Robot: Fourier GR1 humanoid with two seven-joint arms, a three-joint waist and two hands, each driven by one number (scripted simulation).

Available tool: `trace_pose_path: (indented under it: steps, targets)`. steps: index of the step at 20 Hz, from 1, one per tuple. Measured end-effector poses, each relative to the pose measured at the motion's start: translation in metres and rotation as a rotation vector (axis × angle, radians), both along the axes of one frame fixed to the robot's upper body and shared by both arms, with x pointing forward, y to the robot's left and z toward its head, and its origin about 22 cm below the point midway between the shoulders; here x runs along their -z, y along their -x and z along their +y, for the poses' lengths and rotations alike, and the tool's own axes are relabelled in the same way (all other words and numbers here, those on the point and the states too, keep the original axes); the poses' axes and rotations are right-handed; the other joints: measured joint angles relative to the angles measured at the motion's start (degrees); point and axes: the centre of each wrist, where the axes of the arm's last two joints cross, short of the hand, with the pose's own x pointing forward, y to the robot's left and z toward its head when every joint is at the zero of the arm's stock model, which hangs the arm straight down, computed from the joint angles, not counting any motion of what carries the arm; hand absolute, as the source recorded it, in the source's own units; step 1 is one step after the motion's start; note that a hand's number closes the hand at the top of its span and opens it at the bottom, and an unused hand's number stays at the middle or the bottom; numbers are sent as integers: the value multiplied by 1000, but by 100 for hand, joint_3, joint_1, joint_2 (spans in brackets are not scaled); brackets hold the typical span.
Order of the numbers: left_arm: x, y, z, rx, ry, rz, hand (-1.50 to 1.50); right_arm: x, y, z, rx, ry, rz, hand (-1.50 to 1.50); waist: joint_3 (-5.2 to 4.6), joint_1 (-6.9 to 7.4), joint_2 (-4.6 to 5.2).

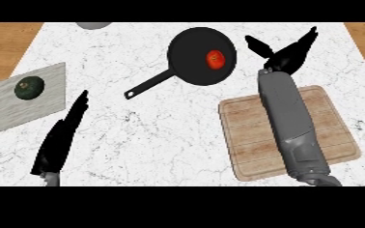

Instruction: Pick the tomato from the cutting board and place it in the pan

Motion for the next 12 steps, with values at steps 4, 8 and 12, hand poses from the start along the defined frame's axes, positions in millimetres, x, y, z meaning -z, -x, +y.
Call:
trace_pose_path:
  steps: [4,8,12]
  targets:
    - [0,2,6,-28,2,5,0,28,24,-15,-3,40,-2,-150,-6,-142,-65]
    - [3,9,8,-49,3,11,0,47,55,-28,-4,58,-5,-150,-12,-237,-105]
    - [-1,10,11,-61,-3,21,0,56,93,-46,-9,67,-4,-150,-15,-300,-119]
